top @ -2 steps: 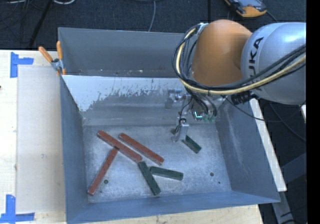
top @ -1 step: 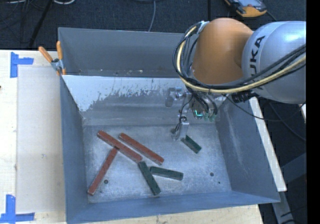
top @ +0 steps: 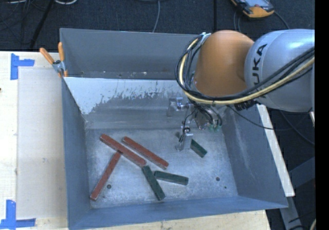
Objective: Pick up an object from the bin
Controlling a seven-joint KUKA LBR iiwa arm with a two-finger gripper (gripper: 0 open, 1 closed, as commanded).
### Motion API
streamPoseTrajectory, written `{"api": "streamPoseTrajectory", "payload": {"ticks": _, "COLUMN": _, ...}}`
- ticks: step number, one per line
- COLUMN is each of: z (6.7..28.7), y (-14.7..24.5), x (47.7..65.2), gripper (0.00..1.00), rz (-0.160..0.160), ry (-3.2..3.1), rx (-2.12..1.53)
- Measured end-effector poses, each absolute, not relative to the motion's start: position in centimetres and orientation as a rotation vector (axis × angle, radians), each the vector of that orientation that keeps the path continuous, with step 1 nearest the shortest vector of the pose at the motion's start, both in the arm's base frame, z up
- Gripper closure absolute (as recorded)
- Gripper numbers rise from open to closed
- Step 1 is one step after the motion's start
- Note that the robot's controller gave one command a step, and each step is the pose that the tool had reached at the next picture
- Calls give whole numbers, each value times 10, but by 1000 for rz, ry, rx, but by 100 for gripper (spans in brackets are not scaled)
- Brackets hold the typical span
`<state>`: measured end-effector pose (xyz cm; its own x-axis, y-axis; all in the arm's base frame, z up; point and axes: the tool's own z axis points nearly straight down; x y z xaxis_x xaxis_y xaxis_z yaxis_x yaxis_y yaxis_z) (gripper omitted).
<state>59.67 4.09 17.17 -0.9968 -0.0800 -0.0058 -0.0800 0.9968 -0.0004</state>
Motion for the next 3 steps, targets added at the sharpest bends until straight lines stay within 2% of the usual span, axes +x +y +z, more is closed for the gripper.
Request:
{"api": "streamPoseTrajectory", "payload": {"ticks": 1, "z": 112, "y": 21, "x": 554, "gripper": 0, "rz": 1, "ry": 3109, "rx": -444}}
{"api": "streamPoseTrajectory", "payload": {"ticks": 2, "z": 92, "y": 29, "x": 551, "gripper": 0, "rz": 1, "ry": 3133, "rx": -301}}
{"api": "streamPoseTrajectory", "payload": {"ticks": 3, "z": 80, "y": 72, "x": 528, "gripper": 0, "rz": -1, "ry": 3127, "rx": -292}}
